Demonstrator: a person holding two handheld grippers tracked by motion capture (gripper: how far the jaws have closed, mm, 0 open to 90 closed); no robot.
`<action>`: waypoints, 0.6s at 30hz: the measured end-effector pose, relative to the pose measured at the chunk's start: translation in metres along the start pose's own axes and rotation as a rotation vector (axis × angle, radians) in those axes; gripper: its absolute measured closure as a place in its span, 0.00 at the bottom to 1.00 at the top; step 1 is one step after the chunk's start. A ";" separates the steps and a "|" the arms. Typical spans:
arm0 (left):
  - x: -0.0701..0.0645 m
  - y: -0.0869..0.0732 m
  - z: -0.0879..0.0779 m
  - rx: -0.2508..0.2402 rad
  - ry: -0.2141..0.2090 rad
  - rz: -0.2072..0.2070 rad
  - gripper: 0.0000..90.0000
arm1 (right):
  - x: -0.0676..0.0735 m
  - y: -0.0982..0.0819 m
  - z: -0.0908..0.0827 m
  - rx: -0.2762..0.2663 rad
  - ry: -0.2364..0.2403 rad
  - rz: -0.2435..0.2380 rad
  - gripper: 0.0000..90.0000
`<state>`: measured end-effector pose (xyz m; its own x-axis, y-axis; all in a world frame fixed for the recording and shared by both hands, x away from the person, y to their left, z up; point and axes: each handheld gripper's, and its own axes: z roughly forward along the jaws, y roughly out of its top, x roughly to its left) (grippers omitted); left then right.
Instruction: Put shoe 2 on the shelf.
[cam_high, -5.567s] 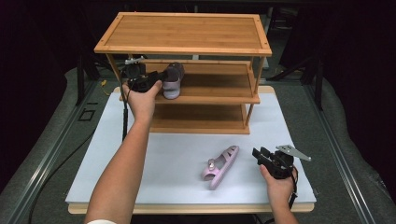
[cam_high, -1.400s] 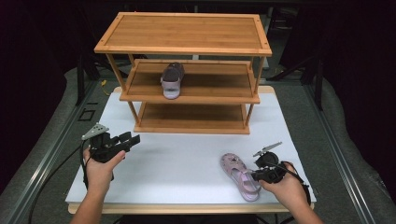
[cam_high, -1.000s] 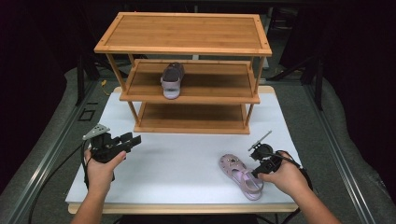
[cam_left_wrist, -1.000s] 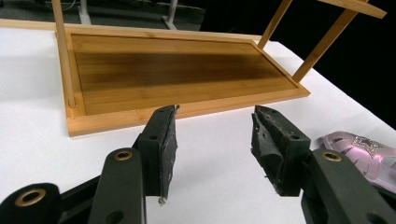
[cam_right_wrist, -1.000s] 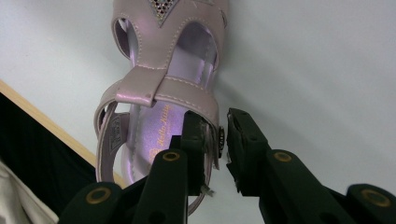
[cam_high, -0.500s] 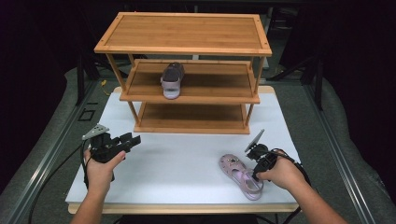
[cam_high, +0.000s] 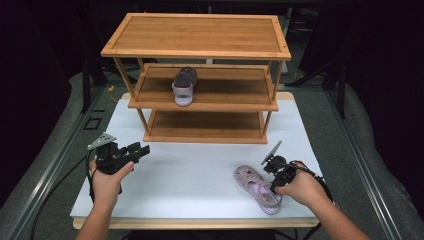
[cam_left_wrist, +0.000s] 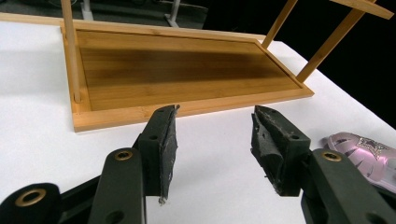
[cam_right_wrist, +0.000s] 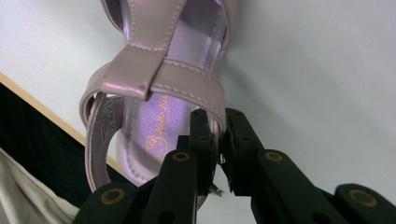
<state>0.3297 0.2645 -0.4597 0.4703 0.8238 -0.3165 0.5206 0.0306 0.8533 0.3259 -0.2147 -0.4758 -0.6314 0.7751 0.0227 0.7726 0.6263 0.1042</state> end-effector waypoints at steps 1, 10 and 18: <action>0.000 0.000 0.000 0.000 0.000 0.000 0.56 | 0.000 0.000 -0.002 0.017 0.005 -0.003 0.92; 0.003 -0.001 -0.001 -0.003 0.007 -0.011 0.56 | -0.001 -0.006 0.001 -0.050 0.010 -0.001 0.92; 0.004 -0.001 -0.001 0.000 0.008 -0.017 0.56 | -0.001 -0.010 -0.001 -0.083 0.013 -0.007 0.93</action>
<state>0.3306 0.2682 -0.4618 0.4556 0.8277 -0.3277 0.5282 0.0449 0.8479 0.3183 -0.2218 -0.4763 -0.6379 0.7693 0.0347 0.7604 0.6221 0.1866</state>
